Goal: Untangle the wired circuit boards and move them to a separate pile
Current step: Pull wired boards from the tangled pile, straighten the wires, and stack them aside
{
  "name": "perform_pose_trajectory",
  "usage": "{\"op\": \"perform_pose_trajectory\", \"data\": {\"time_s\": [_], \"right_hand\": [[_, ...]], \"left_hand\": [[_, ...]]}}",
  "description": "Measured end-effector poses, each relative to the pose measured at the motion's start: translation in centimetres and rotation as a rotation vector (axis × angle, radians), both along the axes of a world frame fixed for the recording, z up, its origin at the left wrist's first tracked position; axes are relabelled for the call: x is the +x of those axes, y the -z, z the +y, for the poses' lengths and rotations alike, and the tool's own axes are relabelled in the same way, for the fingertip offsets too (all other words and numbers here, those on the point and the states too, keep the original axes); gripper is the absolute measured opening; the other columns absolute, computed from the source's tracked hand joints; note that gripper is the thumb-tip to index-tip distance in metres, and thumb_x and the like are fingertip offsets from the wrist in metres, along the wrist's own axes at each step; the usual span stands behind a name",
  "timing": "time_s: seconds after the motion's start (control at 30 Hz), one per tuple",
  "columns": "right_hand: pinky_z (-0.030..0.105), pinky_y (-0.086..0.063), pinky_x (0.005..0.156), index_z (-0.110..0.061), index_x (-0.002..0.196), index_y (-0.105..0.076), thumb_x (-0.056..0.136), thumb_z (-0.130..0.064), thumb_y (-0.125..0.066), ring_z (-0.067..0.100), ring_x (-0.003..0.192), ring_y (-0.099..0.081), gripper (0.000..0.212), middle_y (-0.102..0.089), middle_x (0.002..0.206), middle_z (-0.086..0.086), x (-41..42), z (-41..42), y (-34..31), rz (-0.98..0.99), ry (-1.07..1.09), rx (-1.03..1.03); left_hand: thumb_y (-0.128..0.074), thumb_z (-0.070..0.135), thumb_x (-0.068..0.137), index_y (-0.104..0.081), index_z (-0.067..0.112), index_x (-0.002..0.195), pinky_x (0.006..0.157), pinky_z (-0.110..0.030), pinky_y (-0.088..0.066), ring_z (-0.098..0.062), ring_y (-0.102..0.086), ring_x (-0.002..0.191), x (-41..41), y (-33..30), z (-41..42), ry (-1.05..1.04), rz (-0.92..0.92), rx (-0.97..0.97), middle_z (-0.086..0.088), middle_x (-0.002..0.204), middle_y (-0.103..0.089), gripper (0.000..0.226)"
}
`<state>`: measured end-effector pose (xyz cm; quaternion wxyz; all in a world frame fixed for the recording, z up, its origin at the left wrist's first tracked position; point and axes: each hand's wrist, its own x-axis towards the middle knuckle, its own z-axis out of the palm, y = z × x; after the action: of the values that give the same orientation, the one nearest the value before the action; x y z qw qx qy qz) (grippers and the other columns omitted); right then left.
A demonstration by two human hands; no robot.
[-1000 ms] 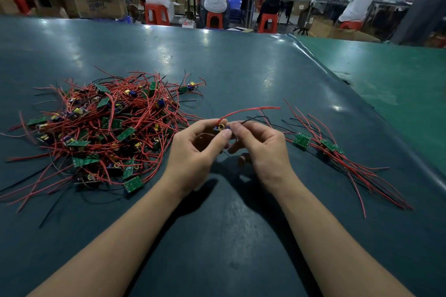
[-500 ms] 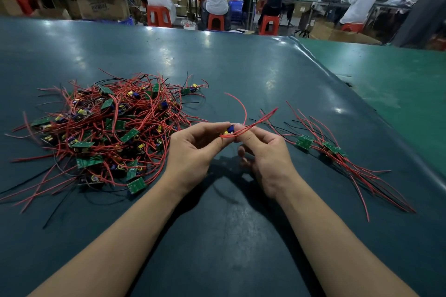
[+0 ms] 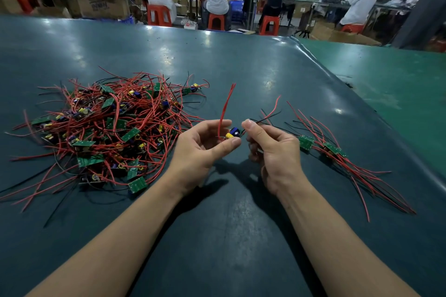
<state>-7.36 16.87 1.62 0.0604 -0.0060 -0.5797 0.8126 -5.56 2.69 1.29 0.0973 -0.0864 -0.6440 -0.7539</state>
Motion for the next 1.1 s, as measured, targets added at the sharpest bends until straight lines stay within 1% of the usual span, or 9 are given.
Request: {"op": "perform_pose_trajectory", "data": {"time_s": [0.13,0.4,0.57,0.63,0.73,0.8,0.87,0.93,1.1], "right_hand": [[0.020,-0.032,0.039,-0.013,0.065,-0.072,0.081,-0.014,-0.077,0.010,0.044,-0.042,0.018,-0.056,0.058,-0.001,-0.1,-0.1,0.0,-0.018,0.011,-0.021],[0.017,-0.027,0.037,-0.007,0.070,-0.066,0.083,-0.006,-0.075,0.005,0.041,-0.039,0.015,-0.057,0.054,-0.001,-1.5,2.4,-0.8,-0.083,0.331,-0.246],[0.019,-0.028,0.038,-0.011,0.062,-0.062,0.085,-0.008,-0.074,0.007,0.040,-0.036,0.026,-0.049,0.051,-0.003,-1.6,2.6,-0.6,-0.021,0.418,-0.174],[0.018,-0.029,0.038,-0.011,0.068,-0.062,0.088,-0.012,-0.072,0.008,0.039,-0.038,0.022,-0.050,0.052,-0.005,-1.6,2.5,-0.7,0.030,0.384,-0.126],[0.016,-0.029,0.036,-0.011,0.078,-0.061,0.088,-0.020,-0.070,0.007,0.039,-0.041,0.017,-0.057,0.059,-0.004,-1.0,1.9,-0.7,-0.009,0.140,-0.172],[0.016,-0.029,0.035,-0.008,0.087,-0.064,0.084,-0.021,-0.072,0.007,0.040,-0.043,0.015,-0.058,0.060,-0.003,-0.5,1.1,-0.5,-0.038,-0.034,-0.119],[0.016,-0.030,0.037,-0.007,0.085,-0.070,0.085,-0.015,-0.070,0.008,0.043,-0.044,0.008,-0.058,0.060,-0.001,-0.1,0.5,-0.3,-0.030,-0.131,-0.069],[0.017,-0.031,0.038,-0.009,0.080,-0.073,0.086,-0.011,-0.070,0.008,0.044,-0.044,0.007,-0.059,0.060,0.000,-0.2,0.5,-0.2,-0.026,-0.105,-0.034],[0.018,-0.031,0.039,-0.014,0.073,-0.075,0.086,-0.012,-0.073,0.009,0.042,-0.040,0.014,-0.062,0.059,0.000,-0.7,0.9,-0.1,0.080,0.096,0.082]], "left_hand": [[-0.074,-0.005,0.077,-0.071,0.003,0.096,0.070,-0.017,-0.054,-0.007,-0.066,0.068,0.0,-0.1,0.1,-0.053,-0.006,-0.028,0.002,0.075,-0.073,0.021],[-0.077,-0.005,0.075,-0.072,0.005,0.089,0.068,-0.017,-0.054,-0.006,-0.062,0.061,-0.1,0.0,0.2,-0.075,-0.025,-0.039,0.005,0.068,-0.071,0.018],[-0.077,-0.003,0.074,-0.073,0.005,0.089,0.068,-0.018,-0.054,-0.009,-0.062,0.062,-0.1,0.0,0.0,-0.047,-0.021,-0.042,0.002,0.068,-0.072,0.018],[-0.076,-0.003,0.076,-0.073,0.006,0.089,0.067,-0.019,-0.054,-0.010,-0.062,0.061,-0.2,0.0,-0.2,-0.055,-0.033,-0.005,0.001,0.068,-0.071,0.016],[-0.073,-0.001,0.078,-0.074,0.008,0.088,0.069,-0.022,-0.055,-0.013,-0.063,0.063,-0.4,0.1,-0.4,-0.061,-0.073,0.091,-0.001,0.070,-0.071,0.014],[-0.073,-0.001,0.078,-0.073,0.008,0.089,0.068,-0.021,-0.054,-0.013,-0.064,0.063,-0.4,0.1,-0.4,-0.051,-0.078,0.076,-0.002,0.071,-0.072,0.014],[-0.074,-0.001,0.078,-0.074,0.007,0.090,0.066,-0.020,-0.054,-0.012,-0.065,0.063,-0.4,0.1,-0.4,-0.035,-0.073,0.033,-0.003,0.072,-0.073,0.015],[-0.074,-0.002,0.077,-0.074,0.006,0.090,0.066,-0.020,-0.055,-0.013,-0.065,0.063,-0.3,0.1,-0.4,-0.028,-0.076,0.012,-0.005,0.072,-0.073,0.015],[-0.075,-0.002,0.077,-0.073,0.005,0.088,0.068,-0.021,-0.056,-0.012,-0.064,0.062,-0.1,-0.1,0.0,-0.039,-0.061,-0.026,-0.004,0.069,-0.072,0.013]]}}
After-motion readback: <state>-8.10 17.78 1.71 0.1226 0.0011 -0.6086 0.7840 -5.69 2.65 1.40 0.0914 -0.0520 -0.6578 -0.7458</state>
